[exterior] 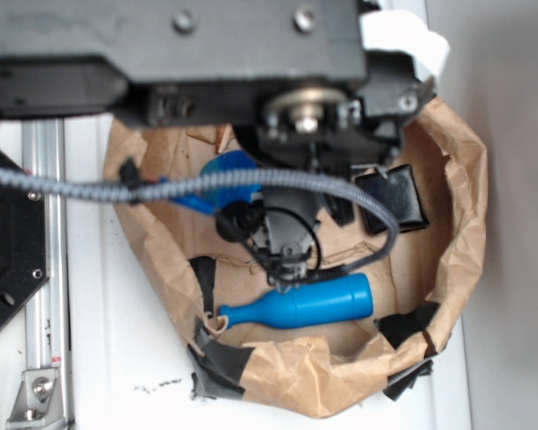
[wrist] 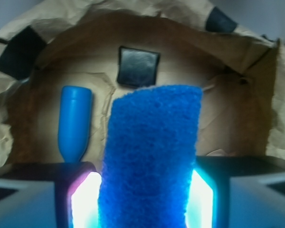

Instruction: Grab the blue sponge.

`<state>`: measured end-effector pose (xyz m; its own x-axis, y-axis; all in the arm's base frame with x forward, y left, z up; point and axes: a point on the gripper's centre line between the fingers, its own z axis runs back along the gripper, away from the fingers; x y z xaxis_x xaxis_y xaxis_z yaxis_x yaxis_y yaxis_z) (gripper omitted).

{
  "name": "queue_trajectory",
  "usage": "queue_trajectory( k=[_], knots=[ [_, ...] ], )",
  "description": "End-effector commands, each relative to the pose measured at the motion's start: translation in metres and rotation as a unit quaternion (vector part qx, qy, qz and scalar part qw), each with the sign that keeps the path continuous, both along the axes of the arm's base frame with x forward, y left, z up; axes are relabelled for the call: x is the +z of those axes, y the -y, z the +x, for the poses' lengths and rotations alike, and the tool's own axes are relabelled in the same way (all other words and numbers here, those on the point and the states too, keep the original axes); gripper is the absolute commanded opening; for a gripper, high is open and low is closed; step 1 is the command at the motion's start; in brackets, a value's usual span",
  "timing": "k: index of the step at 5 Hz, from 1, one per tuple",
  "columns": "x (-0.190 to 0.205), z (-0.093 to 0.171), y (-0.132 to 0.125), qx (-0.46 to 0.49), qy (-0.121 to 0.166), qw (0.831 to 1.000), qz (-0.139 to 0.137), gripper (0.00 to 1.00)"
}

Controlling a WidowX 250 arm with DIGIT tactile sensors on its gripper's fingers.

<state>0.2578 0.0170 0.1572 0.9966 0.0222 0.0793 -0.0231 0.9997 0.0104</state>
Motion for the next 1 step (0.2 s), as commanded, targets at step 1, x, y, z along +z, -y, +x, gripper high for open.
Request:
queue_trajectory(
  k=[1],
  knots=[
    [-0.0112, -0.0092, 0.0024, 0.005, 0.003, 1.0, -0.003, 0.0]
  ],
)
